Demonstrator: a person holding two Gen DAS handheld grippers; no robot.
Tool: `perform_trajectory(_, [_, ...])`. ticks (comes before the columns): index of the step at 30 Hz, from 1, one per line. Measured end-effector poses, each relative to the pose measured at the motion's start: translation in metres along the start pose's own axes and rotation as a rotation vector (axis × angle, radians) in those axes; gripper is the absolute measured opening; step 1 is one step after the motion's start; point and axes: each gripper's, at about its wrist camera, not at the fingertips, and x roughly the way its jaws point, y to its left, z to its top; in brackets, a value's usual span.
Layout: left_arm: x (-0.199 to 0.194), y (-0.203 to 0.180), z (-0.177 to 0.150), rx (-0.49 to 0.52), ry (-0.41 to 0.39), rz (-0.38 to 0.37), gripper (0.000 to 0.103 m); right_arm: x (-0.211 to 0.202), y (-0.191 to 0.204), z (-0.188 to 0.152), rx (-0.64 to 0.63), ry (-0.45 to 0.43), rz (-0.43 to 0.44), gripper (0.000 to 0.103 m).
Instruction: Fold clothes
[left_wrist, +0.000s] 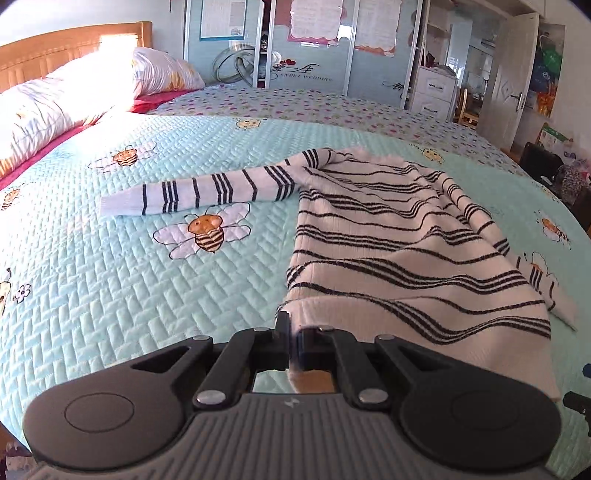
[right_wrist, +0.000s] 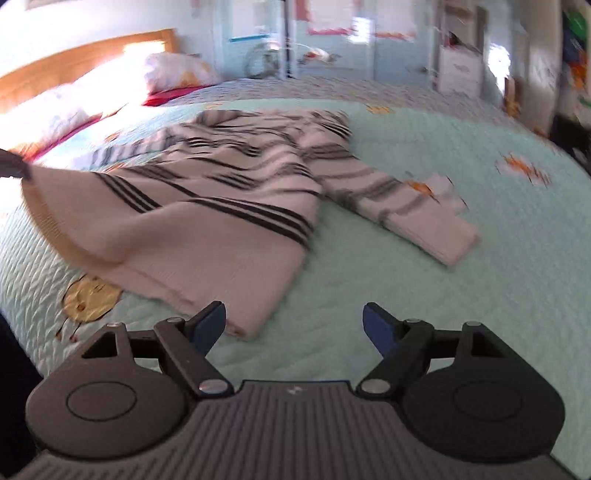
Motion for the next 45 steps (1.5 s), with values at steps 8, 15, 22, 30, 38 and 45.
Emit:
perform_trajectory(8, [-0.013, 0.0, 0.02, 0.013, -0.104, 0.02, 0.004, 0.016, 0.048, 0.002, -0.272, -0.008, -0.085, 0.082])
perform_trajectory(15, [-0.025, 0.018, 0.018, -0.048, -0.088, -0.016, 0.004, 0.027, 0.041, 0.004, -0.131, 0.008, -0.073, 0.082])
perform_trajectory(22, [-0.028, -0.003, 0.035, -0.028, -0.119, -0.1, 0.004, 0.031, 0.078, 0.014, -0.198, -0.039, -0.02, 0.082])
perform_trajectory(30, [-0.039, -0.031, 0.06, 0.032, -0.159, -0.162, 0.004, 0.049, 0.147, 0.054, -0.319, -0.159, 0.086, 0.082])
perform_trajectory(38, [-0.041, -0.034, 0.065, 0.034, -0.162, -0.178, 0.004, 0.059, 0.152, 0.055, -0.31, -0.157, 0.009, 0.082])
perform_trajectory(45, [-0.047, -0.004, 0.064, -0.056, -0.196, -0.124, 0.004, 0.059, 0.109, 0.021, -0.349, -0.042, -0.186, 0.082])
